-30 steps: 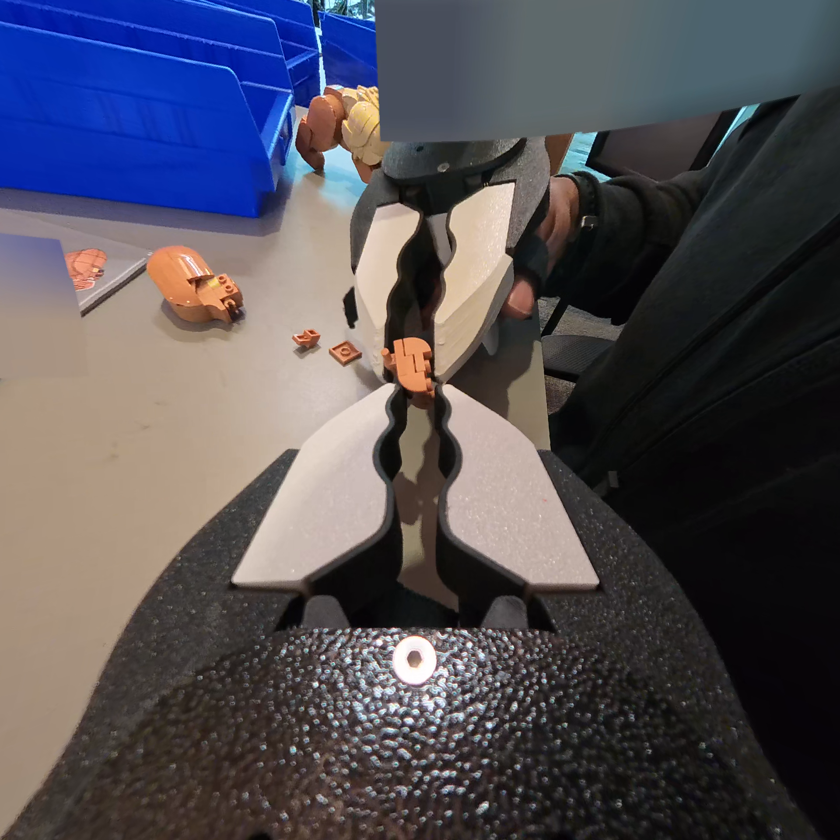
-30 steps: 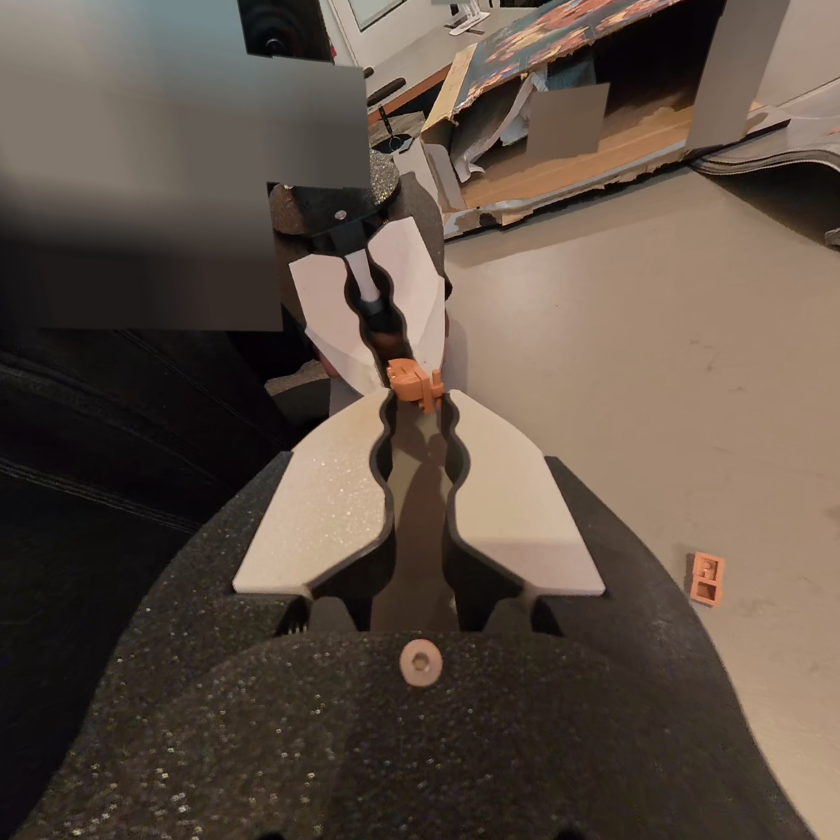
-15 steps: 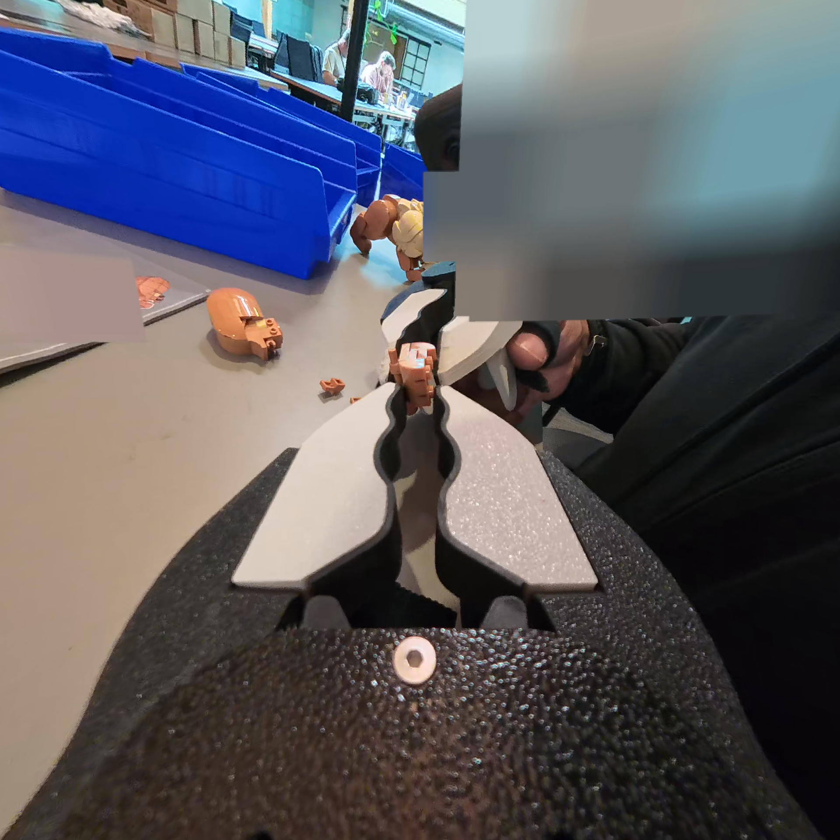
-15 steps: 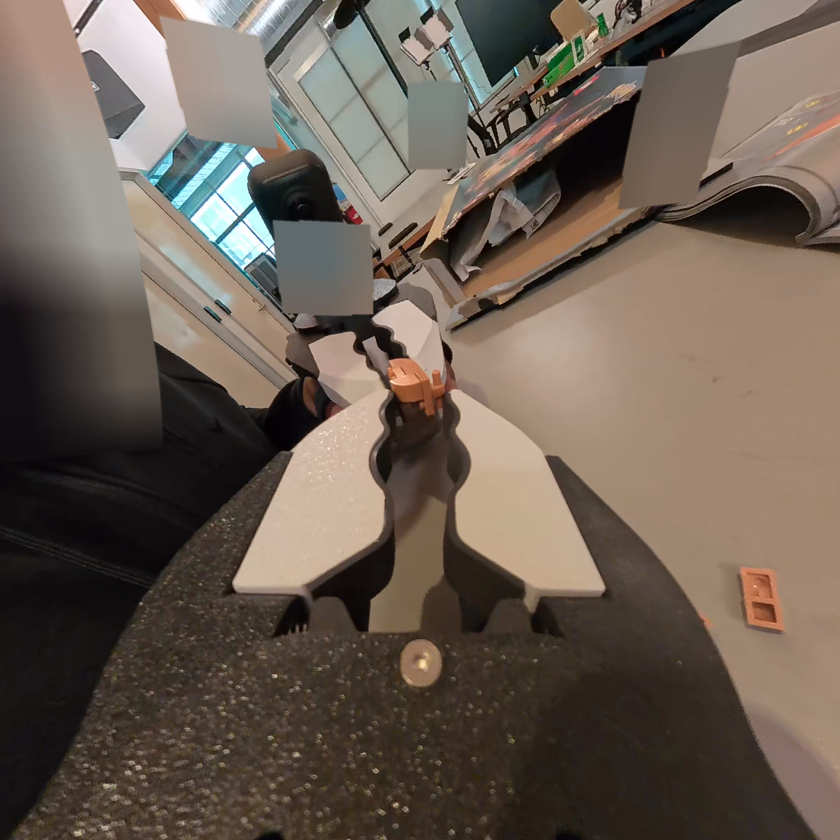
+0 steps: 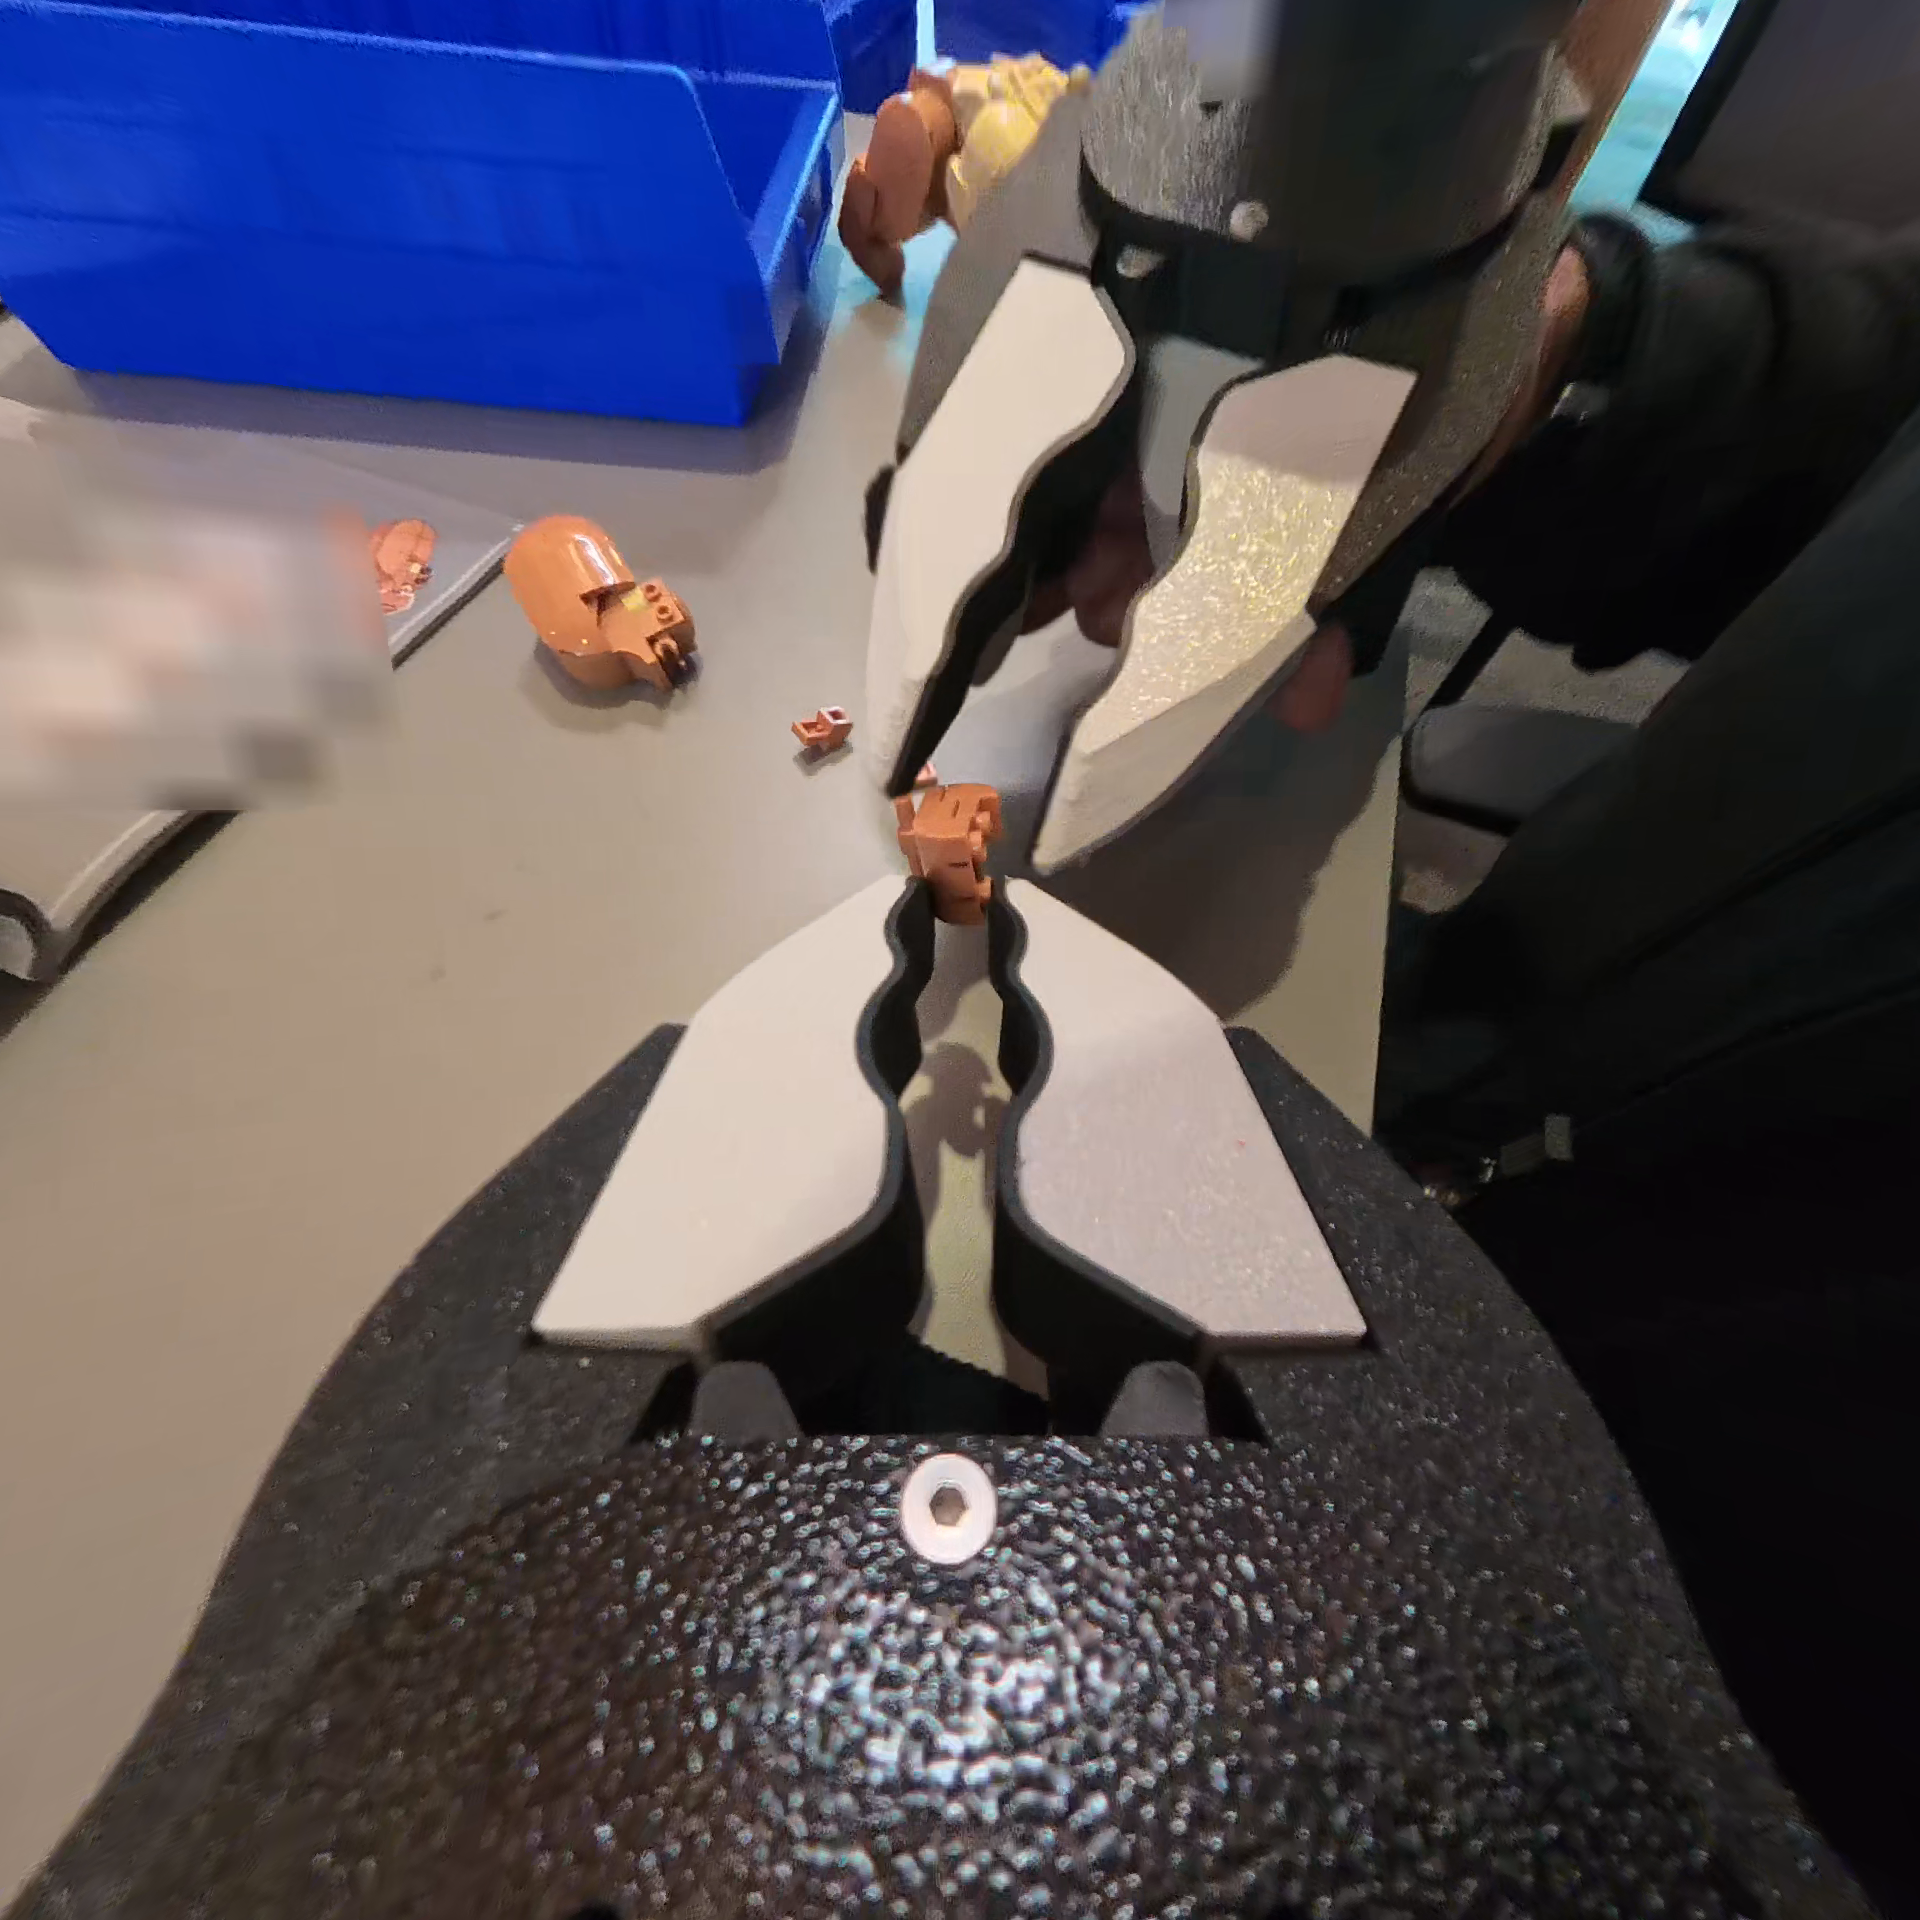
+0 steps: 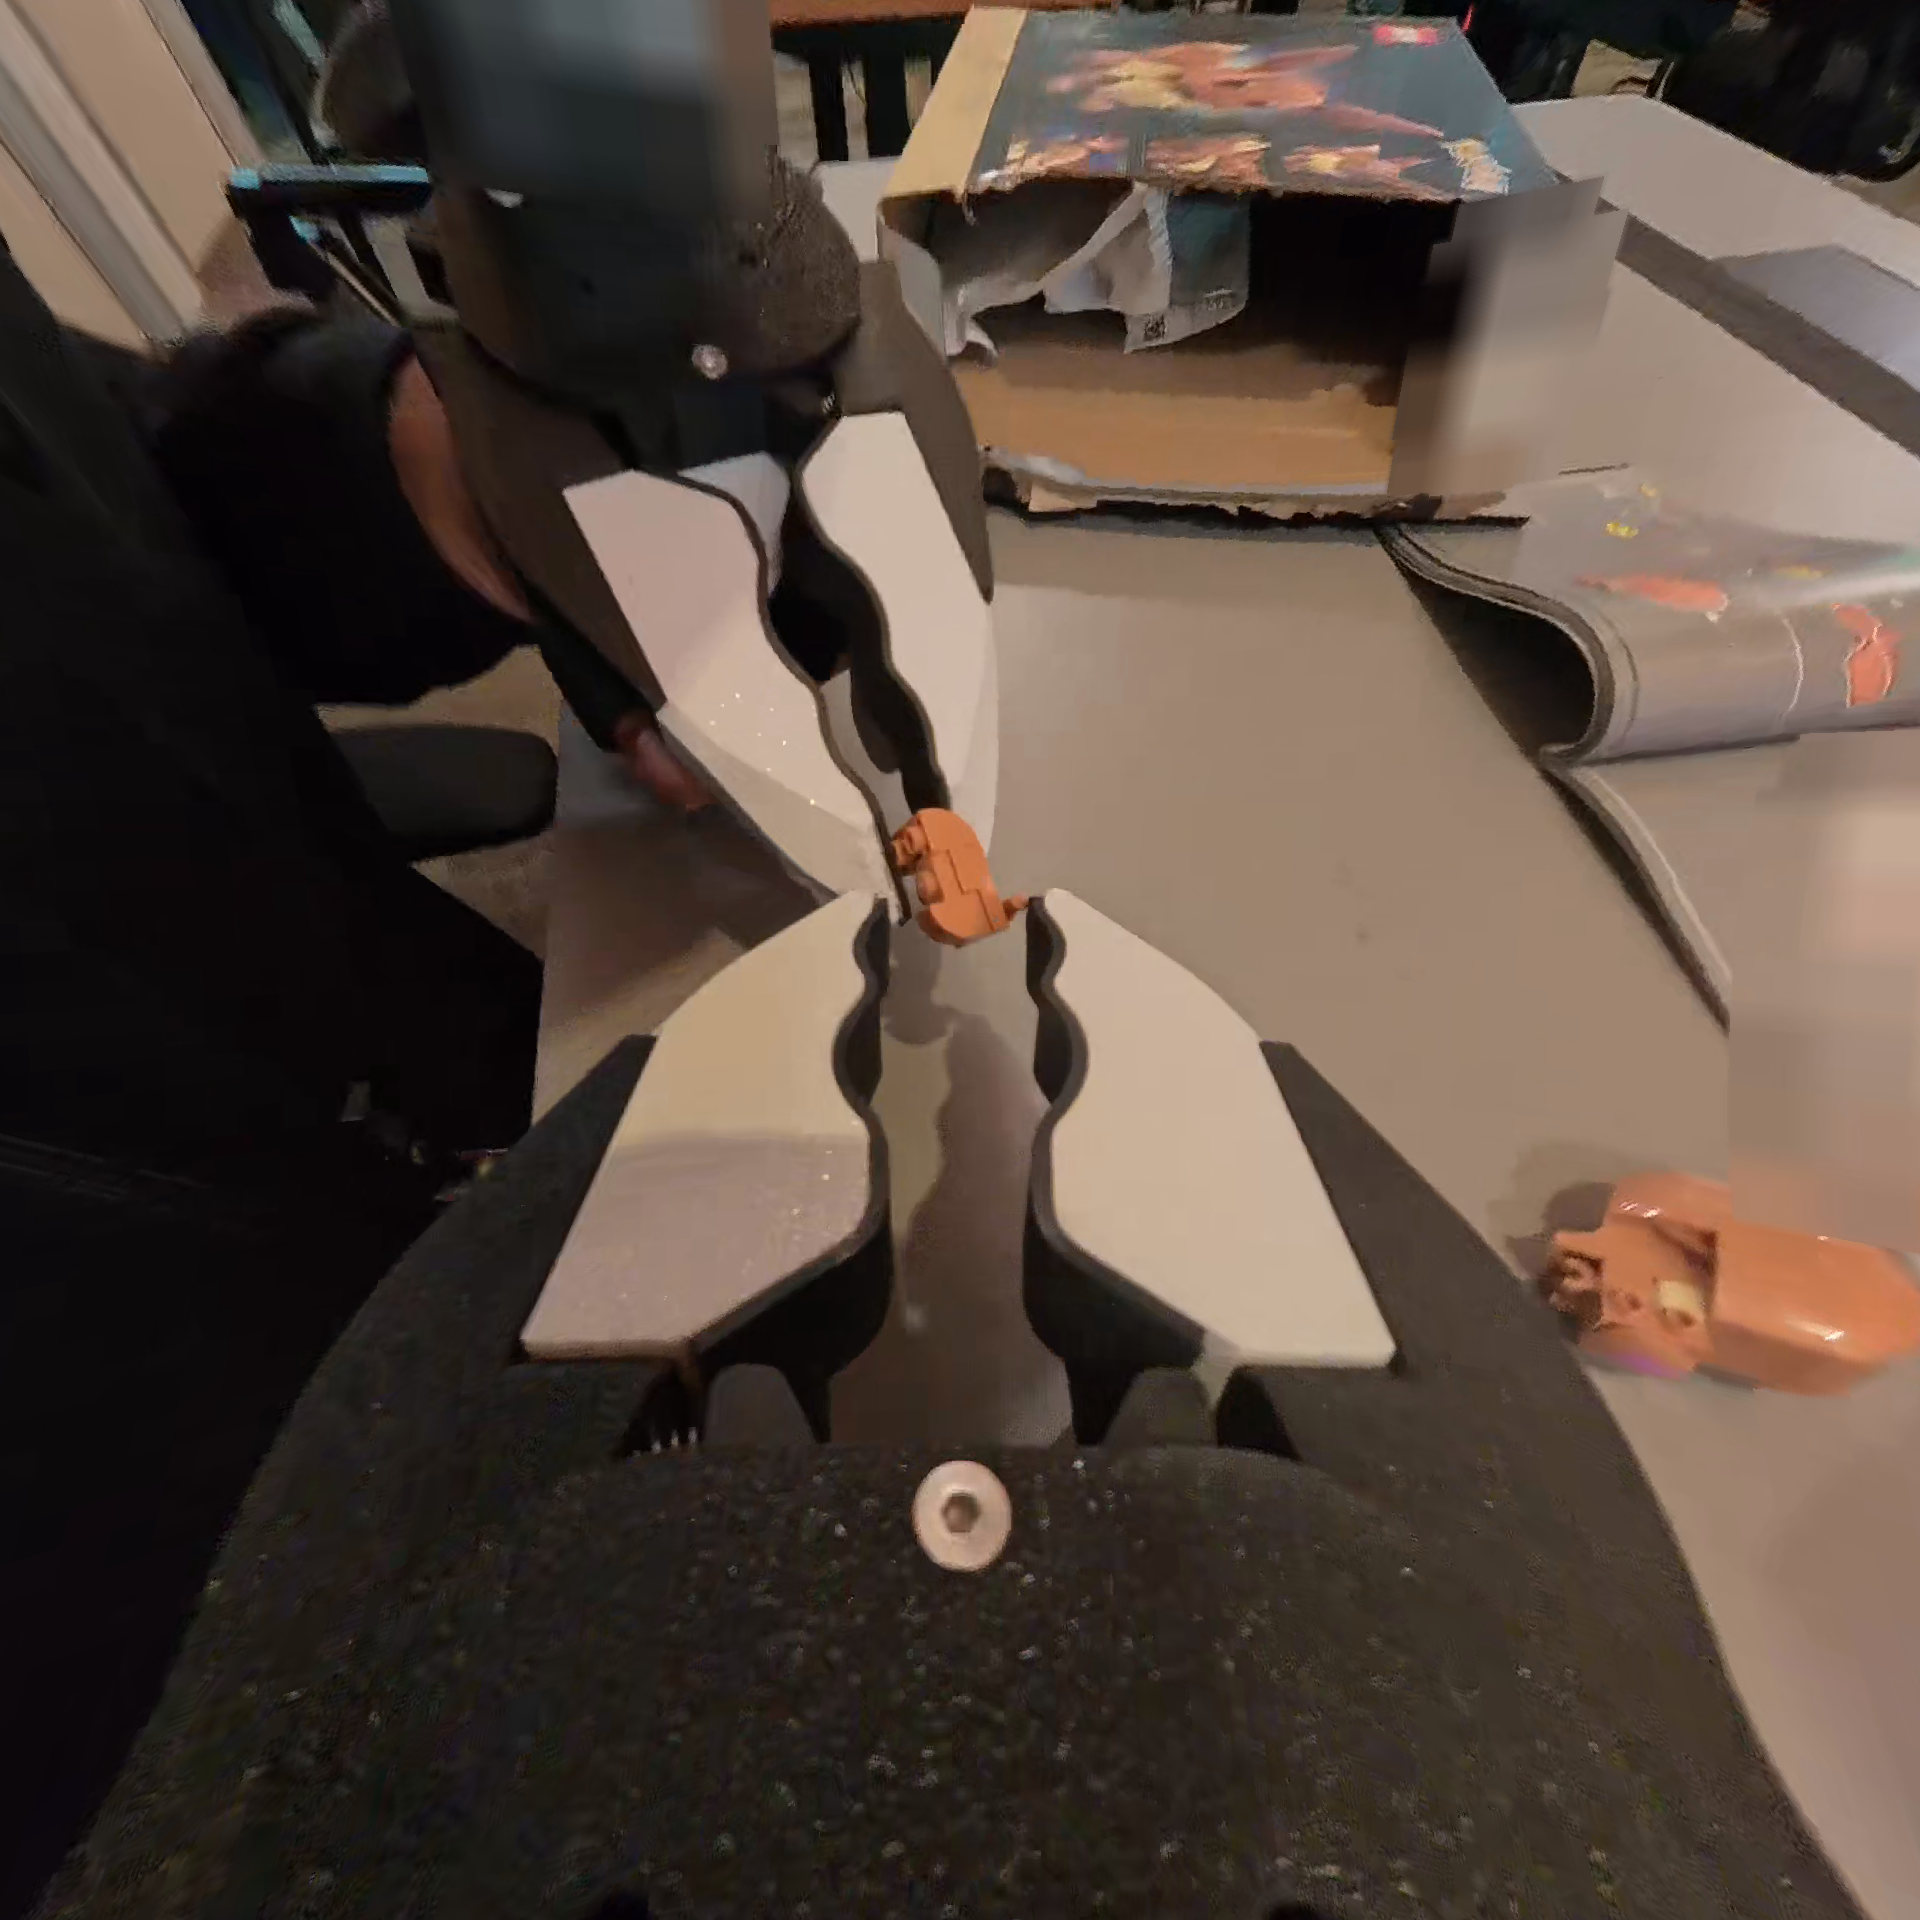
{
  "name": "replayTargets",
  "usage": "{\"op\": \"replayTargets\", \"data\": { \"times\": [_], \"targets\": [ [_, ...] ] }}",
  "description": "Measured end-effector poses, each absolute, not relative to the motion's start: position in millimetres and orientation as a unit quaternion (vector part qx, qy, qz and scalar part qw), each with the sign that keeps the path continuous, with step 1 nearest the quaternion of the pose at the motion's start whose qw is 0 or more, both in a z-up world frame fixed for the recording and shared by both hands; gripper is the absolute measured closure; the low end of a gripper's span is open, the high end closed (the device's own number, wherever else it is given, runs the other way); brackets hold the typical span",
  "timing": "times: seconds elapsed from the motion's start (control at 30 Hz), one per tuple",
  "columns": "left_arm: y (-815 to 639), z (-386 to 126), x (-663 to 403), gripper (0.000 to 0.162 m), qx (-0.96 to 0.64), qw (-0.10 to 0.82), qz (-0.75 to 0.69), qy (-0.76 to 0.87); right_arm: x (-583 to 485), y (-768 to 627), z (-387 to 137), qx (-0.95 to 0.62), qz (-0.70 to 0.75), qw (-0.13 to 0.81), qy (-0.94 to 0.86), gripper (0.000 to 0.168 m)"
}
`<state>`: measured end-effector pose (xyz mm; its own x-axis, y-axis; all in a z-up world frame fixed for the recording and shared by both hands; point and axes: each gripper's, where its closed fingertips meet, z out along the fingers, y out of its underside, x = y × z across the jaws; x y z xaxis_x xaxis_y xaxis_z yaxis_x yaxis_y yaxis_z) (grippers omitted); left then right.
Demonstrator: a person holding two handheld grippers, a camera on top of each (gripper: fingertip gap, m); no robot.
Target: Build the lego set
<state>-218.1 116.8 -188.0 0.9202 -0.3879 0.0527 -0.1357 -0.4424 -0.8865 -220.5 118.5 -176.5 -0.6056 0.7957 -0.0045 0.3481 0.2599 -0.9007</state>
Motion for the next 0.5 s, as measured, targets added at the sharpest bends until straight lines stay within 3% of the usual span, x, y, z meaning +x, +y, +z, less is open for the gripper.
{"op": "replayTargets", "data": {
  "times": [0.5],
  "targets": [
    [110, -201, -222, 0.151, -0.865, 0.454, -0.042, 0.212, -223, 112, -187, -0.272, 0.358, 0.285, -0.847, 0.151]
  ]
}}
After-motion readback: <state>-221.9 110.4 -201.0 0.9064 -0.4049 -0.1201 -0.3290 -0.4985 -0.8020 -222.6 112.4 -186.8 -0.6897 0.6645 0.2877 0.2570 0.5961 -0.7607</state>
